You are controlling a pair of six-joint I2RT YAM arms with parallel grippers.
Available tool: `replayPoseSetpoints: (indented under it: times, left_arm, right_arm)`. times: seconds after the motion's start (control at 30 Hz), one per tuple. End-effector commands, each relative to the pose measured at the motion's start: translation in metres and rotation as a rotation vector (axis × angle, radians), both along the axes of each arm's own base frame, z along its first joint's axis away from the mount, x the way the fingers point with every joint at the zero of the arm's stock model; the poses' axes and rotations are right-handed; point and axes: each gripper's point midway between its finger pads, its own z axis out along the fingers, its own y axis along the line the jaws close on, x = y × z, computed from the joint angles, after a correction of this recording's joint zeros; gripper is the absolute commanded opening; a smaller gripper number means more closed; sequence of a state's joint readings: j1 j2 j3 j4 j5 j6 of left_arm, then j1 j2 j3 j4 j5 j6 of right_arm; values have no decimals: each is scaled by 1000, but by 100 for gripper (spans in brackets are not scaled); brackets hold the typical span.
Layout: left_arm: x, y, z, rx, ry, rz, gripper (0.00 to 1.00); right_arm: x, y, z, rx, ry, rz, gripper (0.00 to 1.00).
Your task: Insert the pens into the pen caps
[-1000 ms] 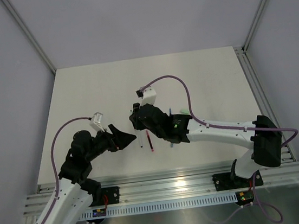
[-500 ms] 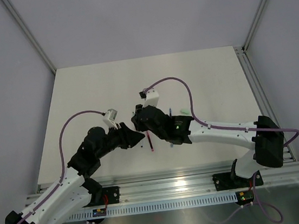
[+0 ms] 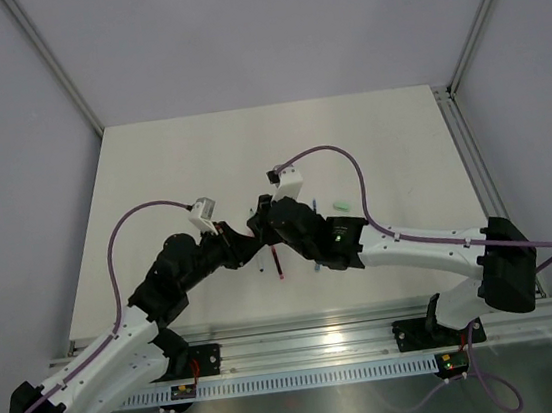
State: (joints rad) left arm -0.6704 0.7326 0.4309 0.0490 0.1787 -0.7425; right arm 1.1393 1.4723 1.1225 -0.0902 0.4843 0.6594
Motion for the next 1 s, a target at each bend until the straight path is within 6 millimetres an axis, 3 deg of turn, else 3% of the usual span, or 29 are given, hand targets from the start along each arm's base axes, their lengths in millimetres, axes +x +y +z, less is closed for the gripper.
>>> replayPoseSetpoints:
  times: [0.0,0.23,0.3,0.33,0.4,0.53,0.6,0.67,0.77,0.97]
  left_arm:
    - [4,-7,23,-57,-86,-16,14]
    - [2,-8,13,-36,-64,-20,24]
    - [2,-9,10,-27,-61,-25,19]
    - [3,-9,9,-23,-58,-26,10]
    - [2,-10,6,-8,-56,-34,0]
    - [-10,-16,9,-39,-78,-109,0]
    - [-18,-20,21,-101,-114,-153,0]
    - [-33,-26,34,-172,-149,-235,0]
    - [-52,-27,43,-256,-160,-306,0]
    - [-79,-20,68,-379,-206,-377,0]
  right_arm:
    - [-1,4,28,124,-18,1,6]
    - [-1,2,35,136,-31,-3,6]
    - [-2,2,36,138,-31,0,6]
    - [-3,3,36,138,-29,7,6]
    - [-5,4,37,140,-27,21,12]
    - [-20,6,50,161,-34,120,36]
    - [-34,6,52,165,-27,199,45]
    - [-44,3,75,237,-56,254,50]
    - [-59,-7,88,275,-69,322,57]
    - [-79,-15,96,323,-66,396,58]
